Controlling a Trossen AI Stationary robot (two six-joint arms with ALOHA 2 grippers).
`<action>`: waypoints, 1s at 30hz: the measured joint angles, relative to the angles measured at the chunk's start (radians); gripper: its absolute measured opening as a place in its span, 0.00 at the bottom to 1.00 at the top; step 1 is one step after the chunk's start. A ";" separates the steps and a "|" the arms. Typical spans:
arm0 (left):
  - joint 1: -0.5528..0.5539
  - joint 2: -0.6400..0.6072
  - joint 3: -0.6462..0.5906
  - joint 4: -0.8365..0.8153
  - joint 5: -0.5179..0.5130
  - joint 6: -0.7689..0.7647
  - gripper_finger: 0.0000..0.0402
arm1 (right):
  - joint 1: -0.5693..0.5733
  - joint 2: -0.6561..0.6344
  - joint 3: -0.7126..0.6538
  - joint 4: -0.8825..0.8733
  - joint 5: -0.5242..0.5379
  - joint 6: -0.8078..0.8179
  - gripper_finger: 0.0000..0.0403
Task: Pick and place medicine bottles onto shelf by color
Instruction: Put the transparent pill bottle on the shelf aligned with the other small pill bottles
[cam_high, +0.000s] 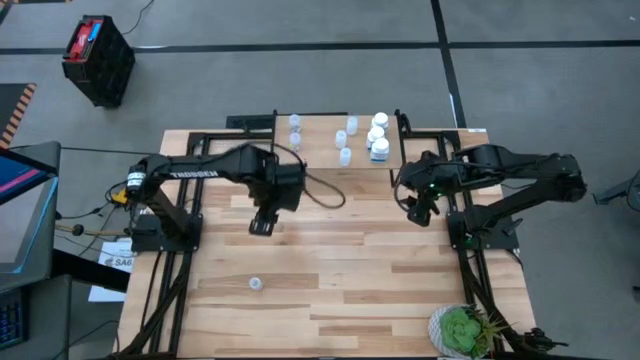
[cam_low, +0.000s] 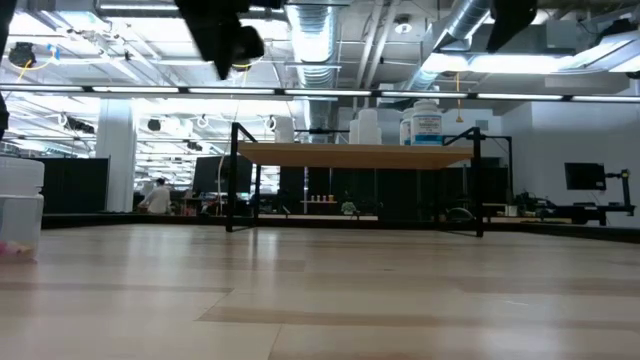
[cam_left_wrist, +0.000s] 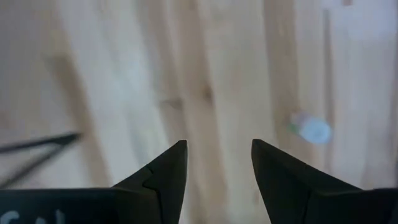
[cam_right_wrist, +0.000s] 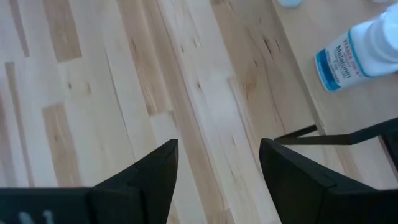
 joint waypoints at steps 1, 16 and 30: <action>-0.015 0.000 -0.019 -0.003 0.011 -0.022 0.41 | 0.000 0.009 0.000 -0.001 0.000 0.000 0.62; -0.363 -0.131 -0.322 0.170 -0.024 -0.432 0.41 | 0.061 0.048 0.000 -0.108 0.000 -0.026 0.62; -0.700 -0.221 -0.513 0.430 -0.304 -0.945 0.44 | 0.150 -0.020 0.000 -0.101 0.000 0.012 0.62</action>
